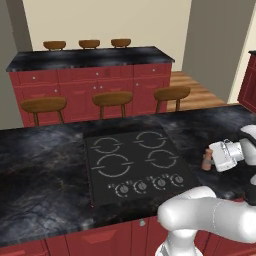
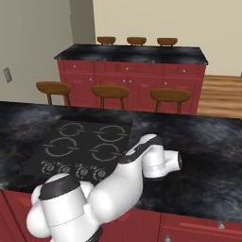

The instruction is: Take 2 condiments from the cabinet and move them on the counter near the stove.Make sure the condiments are lined up with each other, next to each other.

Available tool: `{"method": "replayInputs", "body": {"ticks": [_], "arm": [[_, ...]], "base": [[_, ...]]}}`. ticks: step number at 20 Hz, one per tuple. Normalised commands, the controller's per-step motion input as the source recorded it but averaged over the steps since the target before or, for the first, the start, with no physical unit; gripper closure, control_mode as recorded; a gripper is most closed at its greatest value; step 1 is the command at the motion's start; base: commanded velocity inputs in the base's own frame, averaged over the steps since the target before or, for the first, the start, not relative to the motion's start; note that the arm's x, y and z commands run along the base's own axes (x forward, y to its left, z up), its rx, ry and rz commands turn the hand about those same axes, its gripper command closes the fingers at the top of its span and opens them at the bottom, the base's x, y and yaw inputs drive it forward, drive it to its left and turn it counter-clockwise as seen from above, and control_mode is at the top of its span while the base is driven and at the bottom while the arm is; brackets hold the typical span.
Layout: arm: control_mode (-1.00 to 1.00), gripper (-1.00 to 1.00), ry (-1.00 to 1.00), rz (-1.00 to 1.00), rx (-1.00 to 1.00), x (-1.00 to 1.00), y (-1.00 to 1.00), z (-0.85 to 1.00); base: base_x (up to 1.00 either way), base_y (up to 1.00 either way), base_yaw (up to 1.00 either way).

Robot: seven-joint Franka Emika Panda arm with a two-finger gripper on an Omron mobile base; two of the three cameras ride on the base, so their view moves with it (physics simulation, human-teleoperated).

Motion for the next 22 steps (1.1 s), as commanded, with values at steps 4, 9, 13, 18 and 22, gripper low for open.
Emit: {"method": "replayInputs", "body": {"ticks": [4, 9, 13, 18, 22], "arm": [[-1.00, 1.00, -0.18, 0.07, 0.00, 0.00, 0.00, -0.30], [-1.00, 1.00, -0.12, 0.07, -0.01, 0.00, 0.00, -0.29], [-1.00, 1.00, -0.06, 0.08, -0.07, 0.00, 0.00, -0.37], [-1.00, 1.00, -0.02, 0.05, -0.06, 0.05, 0.00, -0.31], [-1.00, 1.00, 0.00, 0.03, 0.00, 0.00, 0.00, -0.12]], "base": [[0.00, 0.00, 0.00], [0.00, 0.00, 0.00], [0.00, 0.00, 0.00], [0.00, 0.00, 0.00], [0.00, 0.00, 0.00]]}}
